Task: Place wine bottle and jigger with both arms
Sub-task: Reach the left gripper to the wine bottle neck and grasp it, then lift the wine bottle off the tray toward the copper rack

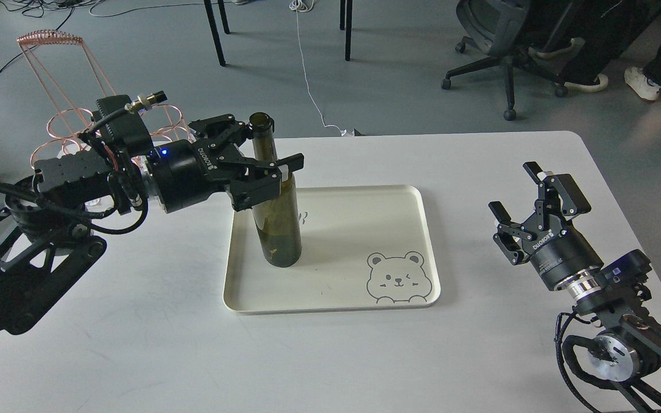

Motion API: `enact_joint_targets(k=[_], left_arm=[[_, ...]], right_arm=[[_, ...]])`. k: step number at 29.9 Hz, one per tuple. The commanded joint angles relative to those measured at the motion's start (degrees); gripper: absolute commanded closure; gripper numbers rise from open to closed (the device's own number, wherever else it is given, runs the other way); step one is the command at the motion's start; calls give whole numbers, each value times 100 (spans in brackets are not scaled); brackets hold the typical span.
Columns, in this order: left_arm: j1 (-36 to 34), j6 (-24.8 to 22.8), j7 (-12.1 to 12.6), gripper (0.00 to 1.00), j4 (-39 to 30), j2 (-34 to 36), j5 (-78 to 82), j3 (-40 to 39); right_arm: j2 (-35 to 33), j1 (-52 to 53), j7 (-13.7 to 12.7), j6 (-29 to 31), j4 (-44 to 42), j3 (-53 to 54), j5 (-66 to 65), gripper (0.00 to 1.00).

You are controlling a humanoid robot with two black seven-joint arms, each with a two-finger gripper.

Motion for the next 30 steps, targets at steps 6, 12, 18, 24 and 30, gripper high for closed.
enact_joint_targets(k=[6, 12, 18, 24, 30], left_arm=[[-23, -1, -1, 61, 14, -43, -9, 9], [-76, 8, -1, 89, 58, -34, -18, 0], [-304, -18, -1, 90, 5, 63, -281, -26], [-1041, -254, -1, 90, -12, 668, -1388, -35], [-2324, -782, -1, 90, 320, 1433, -2601, 9]], right_arm=[[0, 0, 0, 0, 0, 9, 0, 1], [0, -18, 0, 0, 0, 0, 0, 1], [0, -18, 0, 0, 0, 9, 0, 1], [0, -27, 0, 0, 0, 9, 0, 1], [9, -62, 0, 0, 0, 0, -27, 1]])
